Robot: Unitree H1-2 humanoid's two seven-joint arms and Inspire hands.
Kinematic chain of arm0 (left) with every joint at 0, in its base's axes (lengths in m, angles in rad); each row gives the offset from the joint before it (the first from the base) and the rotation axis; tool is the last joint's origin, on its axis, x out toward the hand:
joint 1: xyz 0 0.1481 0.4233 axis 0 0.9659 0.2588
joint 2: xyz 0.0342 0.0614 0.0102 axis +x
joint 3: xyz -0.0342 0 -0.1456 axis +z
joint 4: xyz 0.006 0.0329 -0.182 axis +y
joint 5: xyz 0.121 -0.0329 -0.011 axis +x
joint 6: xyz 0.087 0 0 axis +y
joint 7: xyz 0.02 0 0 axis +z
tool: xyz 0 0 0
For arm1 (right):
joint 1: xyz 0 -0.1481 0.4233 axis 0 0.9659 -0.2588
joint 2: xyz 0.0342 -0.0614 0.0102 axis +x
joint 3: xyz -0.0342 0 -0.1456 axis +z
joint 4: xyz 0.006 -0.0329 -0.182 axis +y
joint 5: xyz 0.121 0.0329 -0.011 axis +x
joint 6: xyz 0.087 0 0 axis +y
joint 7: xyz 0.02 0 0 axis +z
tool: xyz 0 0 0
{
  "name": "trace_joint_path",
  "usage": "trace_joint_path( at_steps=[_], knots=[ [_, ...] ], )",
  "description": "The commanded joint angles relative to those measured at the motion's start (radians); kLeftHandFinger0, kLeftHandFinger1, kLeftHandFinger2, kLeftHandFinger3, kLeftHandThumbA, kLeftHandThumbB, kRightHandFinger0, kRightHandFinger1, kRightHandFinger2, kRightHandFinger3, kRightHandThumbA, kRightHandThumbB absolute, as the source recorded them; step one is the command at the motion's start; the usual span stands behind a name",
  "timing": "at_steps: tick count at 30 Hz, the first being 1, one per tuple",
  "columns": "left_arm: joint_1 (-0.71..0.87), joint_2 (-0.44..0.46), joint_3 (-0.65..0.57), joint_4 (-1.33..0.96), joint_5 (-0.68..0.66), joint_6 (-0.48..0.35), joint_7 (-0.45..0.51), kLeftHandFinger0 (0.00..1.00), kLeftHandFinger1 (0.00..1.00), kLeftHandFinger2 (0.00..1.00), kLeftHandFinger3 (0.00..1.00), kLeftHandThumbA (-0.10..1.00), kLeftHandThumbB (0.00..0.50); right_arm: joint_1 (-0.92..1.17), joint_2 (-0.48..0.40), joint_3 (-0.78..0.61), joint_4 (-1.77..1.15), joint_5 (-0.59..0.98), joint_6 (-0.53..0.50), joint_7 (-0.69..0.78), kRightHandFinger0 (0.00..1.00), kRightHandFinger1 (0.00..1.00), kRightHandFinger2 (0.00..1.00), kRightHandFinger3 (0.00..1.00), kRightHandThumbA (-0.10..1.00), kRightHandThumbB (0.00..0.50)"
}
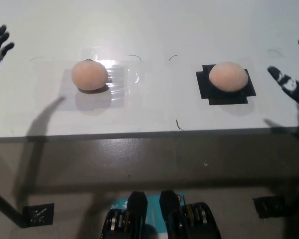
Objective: Use both hands to push two dumpling toys together to the middle
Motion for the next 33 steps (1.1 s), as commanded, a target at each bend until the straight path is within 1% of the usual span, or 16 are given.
trace_joint_path(
  at_steps=[1,4,7,10,11,12,14,15,18,21,22,24,25,26,28,33],
  knots=[
    [-0.103,0.031,-0.017,0.084,0.038,-0.001,-0.008,1.00,1.00,1.00,1.00,1.00,0.262,-0.097,-0.028,-0.021,0.074,0.042,0.018,-0.005,1.00,1.00,1.00,1.00,1.00,0.195],
    [-0.179,0.037,-0.053,0.170,0.108,0.018,0.017,1.00,1.00,1.00,1.00,1.00,0.288,-0.175,-0.035,-0.032,0.200,0.053,0.005,-0.004,1.00,1.00,1.00,1.00,1.00,0.228],
    [-0.236,0.033,-0.067,0.253,0.110,0.037,0.015,1.00,1.00,1.00,1.00,1.00,0.302,-0.231,-0.041,-0.040,0.309,0.062,-0.016,0.001,1.00,1.00,1.00,1.00,1.00,0.220],
    [-0.312,0.041,-0.104,0.392,0.162,0.001,0.020,1.00,1.00,1.00,1.00,1.00,0.328,-0.291,-0.048,-0.056,0.429,0.076,-0.045,0.013,1.00,1.00,1.00,1.00,1.00,0.200],
    [-0.351,0.043,-0.115,0.461,0.171,-0.003,0.020,1.00,1.00,1.00,1.00,1.00,0.317,-0.318,-0.050,-0.061,0.481,0.084,-0.052,0.021,1.00,1.00,1.00,1.00,1.00,0.188],
    [-0.371,0.045,-0.119,0.498,0.172,-0.003,0.019,1.00,1.00,1.00,1.00,1.00,0.333,-0.333,-0.051,-0.063,0.510,0.085,-0.058,0.025,1.00,1.00,1.00,1.00,1.00,0.181],
    [-0.413,0.046,-0.126,0.575,0.172,-0.004,0.015,1.00,1.00,1.00,1.00,1.00,0.341,-0.364,-0.054,-0.068,0.573,0.088,-0.069,0.032,1.00,1.00,1.00,1.00,1.00,0.164],
    [-0.444,0.045,-0.131,0.646,0.173,-0.027,0.014,1.00,1.00,1.00,1.00,1.00,0.345,-0.387,-0.056,-0.076,0.617,0.100,-0.063,0.039,1.00,1.00,1.00,1.00,1.00,0.138],
    [-0.500,0.041,-0.140,0.772,0.176,-0.077,0.016,1.00,1.00,1.00,1.00,1.00,0.356,-0.439,-0.060,-0.091,0.727,0.115,-0.078,0.046,1.00,1.00,1.00,1.00,1.00,0.121],
    [-0.539,0.041,-0.150,0.857,0.184,-0.091,0.013,1.00,1.00,1.00,1.00,1.00,0.343,-0.479,-0.064,-0.104,0.816,0.126,-0.090,0.060,1.00,1.00,1.00,1.00,1.00,0.131],
    [-0.559,0.042,-0.156,0.901,0.191,-0.093,0.020,1.00,1.00,1.00,1.00,1.00,0.384,-0.499,-0.066,-0.106,0.865,0.122,-0.104,0.059,1.00,1.00,1.00,1.00,1.00,0.155],
    [-0.575,0.044,-0.163,0.940,0.197,-0.090,0.022,1.00,1.00,1.00,1.00,1.00,0.403,-0.511,-0.065,-0.108,0.905,0.118,-0.122,0.063,1.00,1.00,1.00,1.00,1.00,0.157],
    [-0.587,0.049,-0.175,0.967,0.212,-0.094,0.028,1.00,1.00,1.00,1.00,1.00,0.393,-0.521,-0.066,-0.109,0.935,0.118,-0.129,0.068,1.00,1.00,1.00,1.00,1.00,0.138],
    [-0.593,0.055,-0.189,0.994,0.229,-0.117,0.037,1.00,1.00,1.00,1.00,1.00,0.397,-0.526,-0.065,-0.111,0.955,0.118,-0.131,0.068,1.00,1.00,1.00,1.00,1.00,0.157],
    [-0.611,0.065,-0.199,1.049,0.231,-0.148,0.030,1.00,1.00,1.00,1.00,1.00,0.418,-0.539,-0.065,-0.114,0.987,0.119,-0.137,0.071,1.00,1.00,1.00,1.00,1.00,0.164],
    [-0.628,0.071,-0.220,1.111,0.243,-0.191,0.032,1.00,1.00,1.00,1.00,1.00,0.404,-0.542,-0.063,-0.122,1.027,0.126,-0.148,0.070,1.00,1.00,1.00,1.00,1.00,0.171]
  ],
)
